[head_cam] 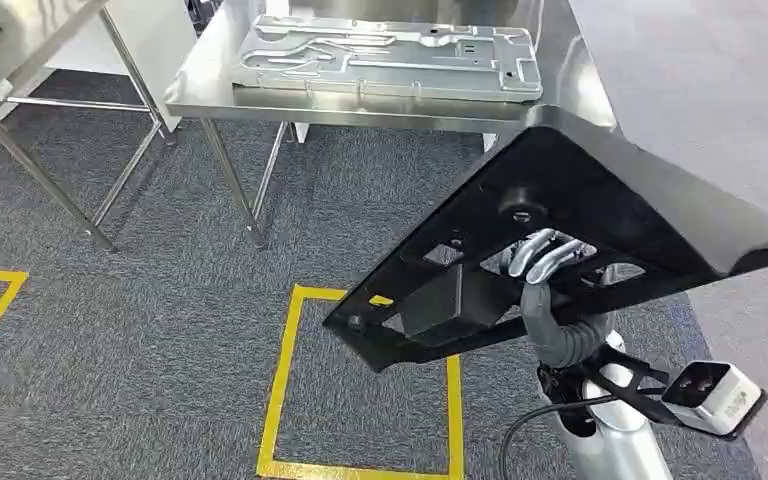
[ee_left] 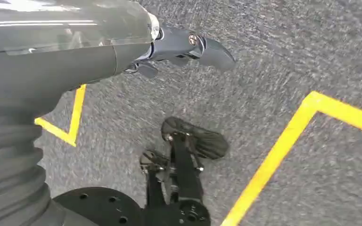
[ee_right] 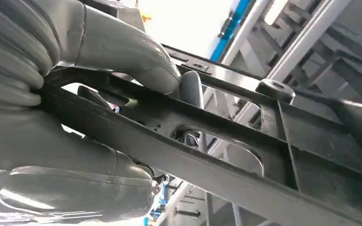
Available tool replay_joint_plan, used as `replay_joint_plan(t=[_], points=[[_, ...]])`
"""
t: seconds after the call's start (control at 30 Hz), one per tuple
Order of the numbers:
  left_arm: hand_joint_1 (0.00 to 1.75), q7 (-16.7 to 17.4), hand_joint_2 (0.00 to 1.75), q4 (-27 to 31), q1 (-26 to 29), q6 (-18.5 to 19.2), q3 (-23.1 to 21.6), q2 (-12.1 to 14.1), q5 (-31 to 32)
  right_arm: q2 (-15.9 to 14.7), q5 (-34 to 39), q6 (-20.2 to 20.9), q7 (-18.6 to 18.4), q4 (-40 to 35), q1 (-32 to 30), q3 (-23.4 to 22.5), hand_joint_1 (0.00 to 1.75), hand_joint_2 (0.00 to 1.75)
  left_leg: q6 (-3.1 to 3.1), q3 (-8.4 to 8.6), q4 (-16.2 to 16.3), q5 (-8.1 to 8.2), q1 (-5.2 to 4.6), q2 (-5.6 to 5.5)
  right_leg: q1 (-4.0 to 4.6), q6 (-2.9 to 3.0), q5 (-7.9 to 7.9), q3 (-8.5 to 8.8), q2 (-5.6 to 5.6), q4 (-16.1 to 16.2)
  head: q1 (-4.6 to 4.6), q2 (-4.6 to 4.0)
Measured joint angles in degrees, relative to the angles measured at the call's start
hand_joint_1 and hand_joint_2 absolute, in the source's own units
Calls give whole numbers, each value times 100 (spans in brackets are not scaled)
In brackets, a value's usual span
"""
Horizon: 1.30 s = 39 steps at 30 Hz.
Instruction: Take the parts from the cabinet and place them on the table.
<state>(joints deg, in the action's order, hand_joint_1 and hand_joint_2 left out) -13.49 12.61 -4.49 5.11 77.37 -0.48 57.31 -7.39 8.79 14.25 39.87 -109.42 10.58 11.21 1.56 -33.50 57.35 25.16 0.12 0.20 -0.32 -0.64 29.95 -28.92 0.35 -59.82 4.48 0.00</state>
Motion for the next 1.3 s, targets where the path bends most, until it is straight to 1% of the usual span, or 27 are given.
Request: replay_joint_plan(t=[0.07,0.13,0.17,0.2,0.23,0.27,0.33,0.37,0.4,0.43,0.5,0.57,0.63,0.67,0.7,0.73,0.8,0.83,0.9,0.97,1.0,1.03,1.07,1.17,1.2,1.23,1.3], points=[[0,-7,175,0,-16,0,0,0,0,2,6,2,7,0,42,0,175,175,50,86,-15,62,15,3,-4,-63,156,-442,-3,-724,2,0],[0,-9,175,0,-22,0,-2,0,0,2,13,-2,4,9,35,0,175,175,57,165,-15,154,15,-1,-36,-104,525,-1007,-4,-1461,2,0],[0,-9,175,0,-10,-2,0,0,0,2,13,-2,4,18,35,0,175,175,47,225,-15,208,18,-5,-51,-116,610,-1181,-6,-1587,2,0],[0,-9,175,0,-2,-2,0,-2,0,2,15,-2,4,22,35,0,175,175,35,294,-15,264,24,-10,-62,-116,562,-1232,-8,-1481,2,0],[0,-9,175,0,1,-2,0,-4,0,2,13,-2,4,22,35,0,175,175,16,382,-14,326,33,-15,-70,-124,380,-1186,-12,-1189,2,0],[0,-9,175,0,-2,-9,0,-11,0,2,13,-2,4,20,36,0,175,175,-7,485,-15,398,42,-16,-74,-131,49,-1068,-20,-745,2,0],[0,-9,175,0,-3,-22,0,-13,0,2,13,0,4,35,37,4,175,175,-71,625,12,546,25,-20,-65,-94,-792,-940,-80,68,2,0],[0,-9,175,0,-19,-31,0,-13,-2,4,26,4,5,50,42,13,175,175,-111,639,-1,595,22,-34,-26,-16,-561,-914,-88,17,-6,0],[0,-9,175,0,-29,-33,0,-13,-4,4,28,7,2,46,43,13,175,175,-156,644,-14,652,23,-17,-10,19,-655,-902,-66,12,0,0],[0,-11,175,0,-34,-37,0,-13,-11,4,43,13,2,46,54,11,175,175,-194,731,58,621,25,-11,-20,58,-617,-879,-45,42,-2,0],[0,-9,175,0,-47,-46,0,-15,-24,4,70,35,2,46,106,15,175,175,-236,683,205,599,57,-6,-40,150,-564,-722,-33,96,-2,0],[0,-13,175,0,-79,-50,-2,-28,-22,4,162,88,7,48,151,15,175,175,-255,299,884,679,63,-14,-32,210,-484,-608,-13,122,-2,0],[0,-13,175,0,-67,-55,0,-28,-30,7,201,129,7,52,155,15,175,175,-306,-247,1616,1086,63,-13,-19,227,-394,-528,35,122,0,0],[0,-13,175,0,-43,-55,0,-28,-31,7,203,129,7,61,154,15,175,175,-306,-450,1792,1251,64,-12,-18,228,-344,-470,81,122,-2,0],[0,-13,175,0,-30,-59,0,-28,-28,7,219,142,4,70,154,15,175,175,-304,-527,1732,1244,63,-14,-14,223,-296,-404,133,122,0,0],[0,-13,175,0,-23,-70,0,-31,-28,9,249,160,4,72,153,15,175,175,-285,-510,1472,1081,63,-18,-10,219,-240,-322,186,122,0,0],[0,-13,175,0,-18,-77,0,-28,-28,22,282,201,7,72,163,15,175,175,-209,-329,616,365,53,-90,1,205,-131,-159,274,125,-2,0],[0,-13,175,0,1,-85,2,-17,-31,33,284,232,4,74,160,15,175,175,-161,-278,232,-111,45,-246,-10,195,-90,-138,311,139,-2,0],[0,-15,175,0,3,-90,4,-17,-37,50,284,258,7,90,163,15,175,175,-131,-247,207,15,-13,-277,-11,104,-26,-128,434,138,-2,0],[0,-15,175,0,-4,-90,4,-13,-39,57,284,295,7,81,154,2,175,175,-49,-181,131,-29,-18,-198,-5,26,-88,-90,475,88,-2,0],[0,-24,175,0,-26,-90,7,-24,-42,57,282,317,4,79,165,-7,175,175,-12,-88,65,-46,36,-164,-7,15,-54,-102,459,34,0,0],[0,-35,175,0,-41,-87,4,-26,-44,57,280,310,4,81,168,-11,175,175,15,-14,27,-26,23,-133,5,-15,-55,-160,256,-150,-4,0],[0,-35,175,0,-37,-87,7,-24,-44,57,247,282,7,81,203,-13,175,175,45,30,16,1,20,-120,8,-41,50,-358,115,-488,-2,0],[0,-48,175,0,-36,-87,7,-24,-48,83,171,195,7,81,204,-46,175,175,62,122,15,120,17,-55,-42,-97,553,-1106,28,-1546,-2,0],[0,-48,175,0,-28,-87,7,-24,-50,87,155,197,7,79,205,-57,175,175,57,161,16,151,20,-48,-55,-111,486,-1198,21,-1567,-2,0],[0,-48,175,0,-25,-85,9,-24,-52,94,155,201,7,79,207,-63,175,175,48,212,16,187,23,-45,-67,-131,274,-1166,7,-1353,-2,0],[0,-48,175,0,-25,-83,7,-26,-68,98,155,203,7,79,227,-92,175,175,16,342,16,273,27,-44,-74,-122,-408,-804,-27,-378,-2,0]])
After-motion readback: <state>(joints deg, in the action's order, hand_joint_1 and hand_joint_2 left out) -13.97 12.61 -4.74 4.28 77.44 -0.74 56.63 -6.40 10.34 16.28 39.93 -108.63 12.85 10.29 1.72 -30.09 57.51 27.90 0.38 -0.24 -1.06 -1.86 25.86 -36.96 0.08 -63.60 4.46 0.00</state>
